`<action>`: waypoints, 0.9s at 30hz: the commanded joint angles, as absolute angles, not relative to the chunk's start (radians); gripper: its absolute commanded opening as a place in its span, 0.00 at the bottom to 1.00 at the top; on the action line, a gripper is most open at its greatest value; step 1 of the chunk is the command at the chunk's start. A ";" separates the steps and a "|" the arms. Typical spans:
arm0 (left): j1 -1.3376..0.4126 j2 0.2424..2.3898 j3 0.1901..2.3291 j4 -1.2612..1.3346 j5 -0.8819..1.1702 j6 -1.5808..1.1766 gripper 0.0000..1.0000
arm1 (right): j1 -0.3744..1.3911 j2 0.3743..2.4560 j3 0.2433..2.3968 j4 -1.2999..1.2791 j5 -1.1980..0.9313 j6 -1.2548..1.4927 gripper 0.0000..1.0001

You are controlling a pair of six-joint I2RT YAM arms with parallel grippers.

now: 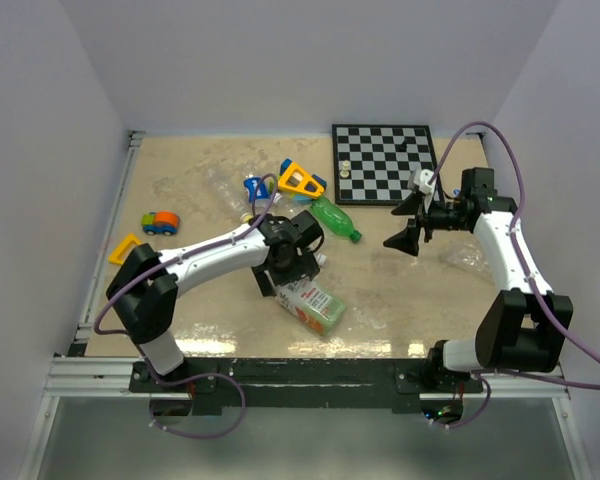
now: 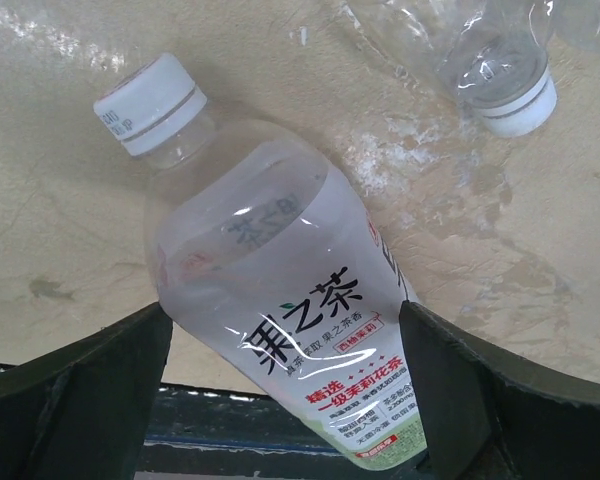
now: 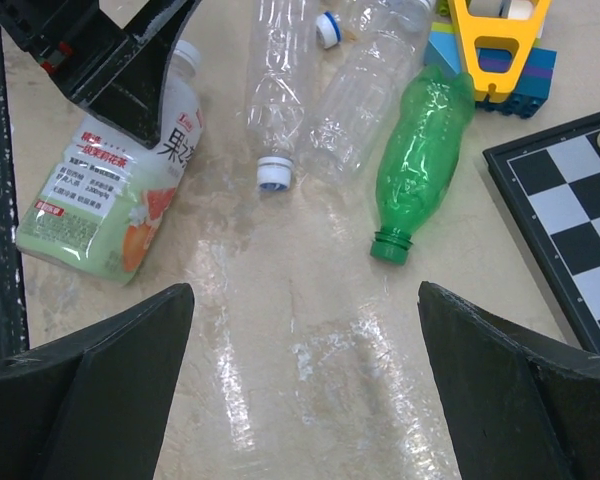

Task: Unscrew the bottle caps
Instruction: Pick up the plastic bottle at the center of the board.

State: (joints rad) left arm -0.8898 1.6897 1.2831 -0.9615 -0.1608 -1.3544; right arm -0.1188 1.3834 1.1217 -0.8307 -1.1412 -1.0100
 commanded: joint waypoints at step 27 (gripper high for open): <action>-0.982 1.839 1.373 -1.049 -0.055 -1.417 1.00 | -0.118 1.405 1.184 -1.003 -1.213 -1.195 0.98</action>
State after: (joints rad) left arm -0.9821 1.7954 1.3846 -1.0657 -0.0845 -1.4036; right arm -0.1188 1.4033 1.1362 -0.9581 -1.1706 -1.1435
